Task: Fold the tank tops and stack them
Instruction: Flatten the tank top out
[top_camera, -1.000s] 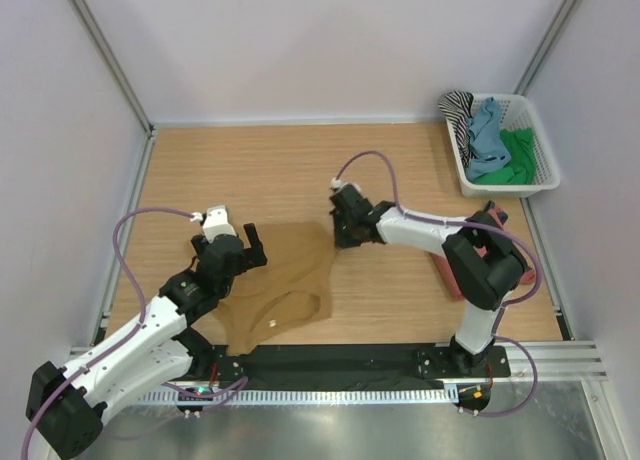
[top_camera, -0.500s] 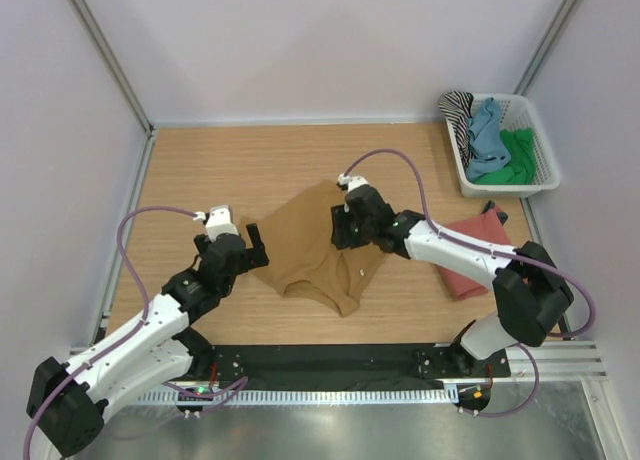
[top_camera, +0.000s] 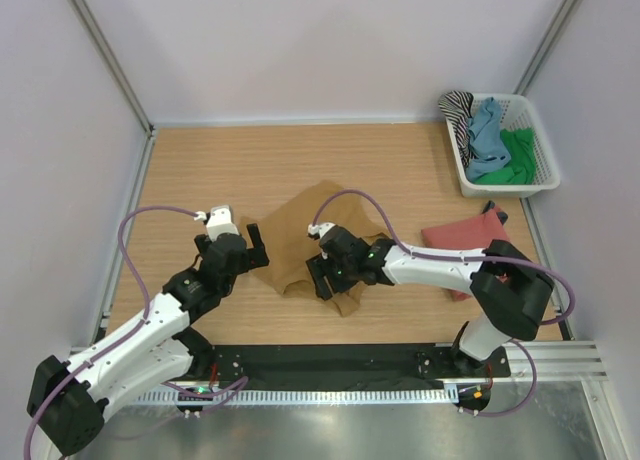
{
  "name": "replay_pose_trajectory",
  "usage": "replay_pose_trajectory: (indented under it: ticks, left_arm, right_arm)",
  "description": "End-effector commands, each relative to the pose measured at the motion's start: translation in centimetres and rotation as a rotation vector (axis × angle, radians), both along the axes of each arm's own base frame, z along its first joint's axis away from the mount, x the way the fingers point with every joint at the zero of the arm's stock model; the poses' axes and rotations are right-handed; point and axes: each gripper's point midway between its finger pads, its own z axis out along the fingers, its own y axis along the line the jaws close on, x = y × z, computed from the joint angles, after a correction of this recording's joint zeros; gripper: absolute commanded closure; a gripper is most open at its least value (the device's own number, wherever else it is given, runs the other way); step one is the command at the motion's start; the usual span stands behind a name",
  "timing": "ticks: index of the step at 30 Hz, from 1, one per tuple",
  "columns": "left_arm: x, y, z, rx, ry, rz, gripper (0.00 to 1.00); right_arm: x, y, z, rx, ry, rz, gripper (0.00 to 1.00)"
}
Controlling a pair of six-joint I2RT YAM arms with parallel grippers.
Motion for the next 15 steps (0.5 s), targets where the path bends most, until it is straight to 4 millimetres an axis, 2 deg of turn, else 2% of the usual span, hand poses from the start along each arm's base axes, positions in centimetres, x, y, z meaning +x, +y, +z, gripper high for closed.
replay_pose_trajectory:
  ticks: [1, 4, 5, 7, 8, 11, 12, 13, 15]
  left_arm:
    - [0.8, 0.0, 1.2, -0.006, -0.049, 0.015, 0.0]
    - [0.9, -0.1, 1.2, -0.009, -0.049, 0.012, 0.0]
    - [0.9, -0.1, 1.1, -0.007, -0.047, 0.012, 0.0]
    - [0.9, -0.2, 1.1, -0.006, -0.044, 0.011, 0.0]
    - [0.9, -0.2, 1.0, -0.005, -0.042, 0.01, 0.01]
    - [0.9, -0.2, 1.0, -0.003, -0.041, 0.009, 0.0]
    - [0.9, -0.2, 1.1, -0.006, -0.044, 0.009, 0.01]
    - [0.9, -0.2, 1.1, -0.006, -0.044, 0.009, 0.0]
    - [0.9, -0.2, 1.2, -0.009, -0.048, 0.009, 0.0]
  right_arm:
    - [-0.8, -0.8, -0.9, -0.039, 0.03, -0.041, 0.32]
    - [-0.7, -3.1, -2.4, -0.127, 0.016, -0.104, 0.49]
    - [-0.5, -3.5, -2.6, -0.144, 0.009, -0.119, 0.61]
    - [-0.1, -5.0, -2.9, -0.207, -0.02, -0.158, 0.7]
    - [0.2, -5.5, -3.0, -0.229, -0.028, -0.181, 0.81]
    - [3.1, -9.0, -2.8, -0.302, -0.072, -0.337, 0.99]
    - [4.2, -10.0, -2.5, -0.287, -0.072, -0.389, 0.99]
    - [5.7, -11.8, -2.3, -0.263, -0.05, -0.469, 0.99]
    - [7.9, -13.1, -0.6, -0.191, -0.087, -0.568, 0.98]
